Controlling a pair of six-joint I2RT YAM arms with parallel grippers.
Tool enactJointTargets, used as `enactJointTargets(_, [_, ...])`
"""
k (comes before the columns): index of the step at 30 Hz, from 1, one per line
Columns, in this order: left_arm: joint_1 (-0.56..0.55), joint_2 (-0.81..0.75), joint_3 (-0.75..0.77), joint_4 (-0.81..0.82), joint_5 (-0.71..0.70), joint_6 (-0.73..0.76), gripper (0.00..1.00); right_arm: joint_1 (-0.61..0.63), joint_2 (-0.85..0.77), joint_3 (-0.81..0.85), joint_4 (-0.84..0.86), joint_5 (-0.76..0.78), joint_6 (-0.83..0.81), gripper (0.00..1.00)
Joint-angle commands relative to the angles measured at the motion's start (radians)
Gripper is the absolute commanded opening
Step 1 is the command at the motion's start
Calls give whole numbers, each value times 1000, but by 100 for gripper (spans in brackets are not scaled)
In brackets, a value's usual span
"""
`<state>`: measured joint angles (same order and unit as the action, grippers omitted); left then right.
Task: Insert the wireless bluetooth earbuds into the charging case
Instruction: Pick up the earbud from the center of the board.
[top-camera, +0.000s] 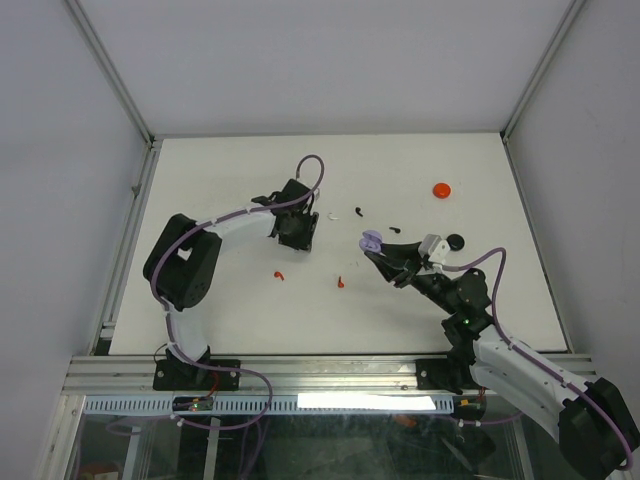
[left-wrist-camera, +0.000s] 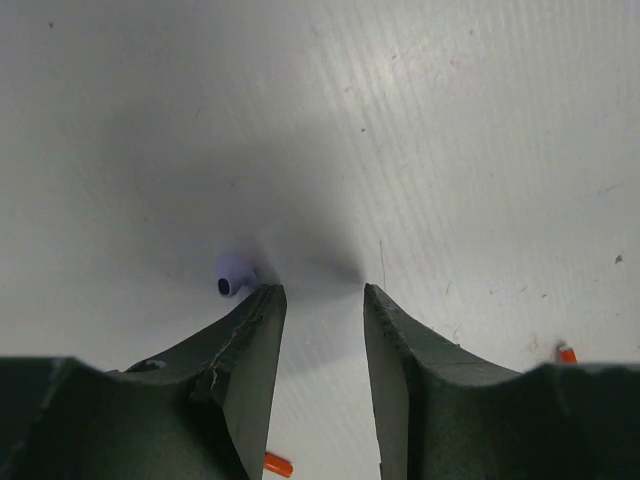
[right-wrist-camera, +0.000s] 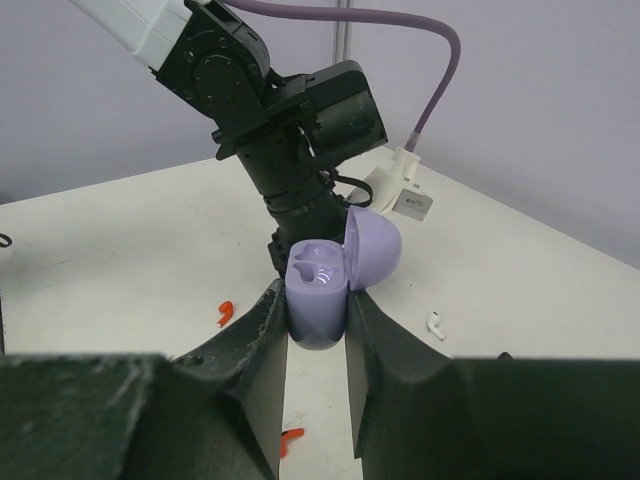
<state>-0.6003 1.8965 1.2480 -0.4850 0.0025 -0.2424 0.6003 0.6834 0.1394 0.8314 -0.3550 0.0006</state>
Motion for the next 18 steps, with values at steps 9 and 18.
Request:
enactJointTargets(9, [12,-173,9,-63,-55,-5,40,3,-24,10,28,3,-13,0])
enactJointTargets(18, [46,-61,124,-122,-106,11,38,3,-45,9,13,7,-11,0])
